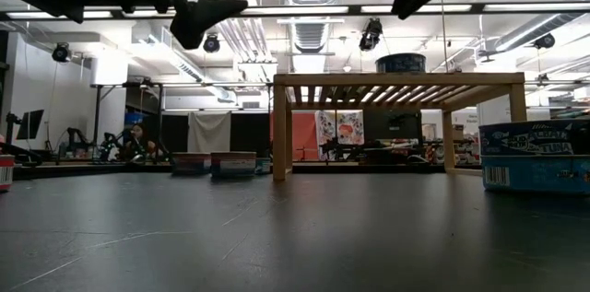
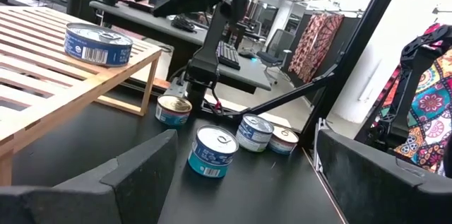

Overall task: Stack canned seafood by type on shelf
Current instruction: Put the blue tuna can on the shelf

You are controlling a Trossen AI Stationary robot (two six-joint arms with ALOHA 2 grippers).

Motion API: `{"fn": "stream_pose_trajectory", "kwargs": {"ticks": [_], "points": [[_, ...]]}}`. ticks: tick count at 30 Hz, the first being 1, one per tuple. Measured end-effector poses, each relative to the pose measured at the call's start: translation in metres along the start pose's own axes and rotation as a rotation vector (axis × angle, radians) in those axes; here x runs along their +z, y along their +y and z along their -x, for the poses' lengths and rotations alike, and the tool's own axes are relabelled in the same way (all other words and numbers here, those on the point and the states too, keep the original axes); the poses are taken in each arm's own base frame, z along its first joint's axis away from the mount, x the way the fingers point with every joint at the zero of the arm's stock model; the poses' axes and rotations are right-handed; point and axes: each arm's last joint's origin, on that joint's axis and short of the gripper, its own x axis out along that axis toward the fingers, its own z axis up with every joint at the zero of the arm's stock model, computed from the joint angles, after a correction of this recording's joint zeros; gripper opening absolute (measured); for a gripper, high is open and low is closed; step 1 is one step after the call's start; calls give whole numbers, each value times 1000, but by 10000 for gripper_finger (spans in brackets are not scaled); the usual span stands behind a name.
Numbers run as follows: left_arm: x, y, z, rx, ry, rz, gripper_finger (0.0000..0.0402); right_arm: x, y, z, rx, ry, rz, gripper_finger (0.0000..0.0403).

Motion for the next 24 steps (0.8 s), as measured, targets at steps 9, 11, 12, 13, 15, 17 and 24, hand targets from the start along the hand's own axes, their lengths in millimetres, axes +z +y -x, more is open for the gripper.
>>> {"fn": "stream_pose_trajectory", "kwargs": {"ticks": [9,11,12,13,15,17,24], "points": [[-8,2,-6,8,25,14,323,2,-9,-7,-29,26,-95,30],[-8,2,-7,2,11,15,323,5,-17,-11,-49,20,-123,16],[-7,2,-7,2,10,15,323,6,-21,-13,-60,19,-137,15],[-7,2,-8,1,9,12,323,7,-25,-14,-74,22,-152,13],[-4,0,-9,-2,0,3,323,9,-35,-18,-90,33,-180,10],[-2,0,-9,-5,-6,3,323,10,-44,-22,-69,55,-198,10],[1,-2,-11,-7,-11,-14,323,15,-59,-41,0,112,-212,9]]}}
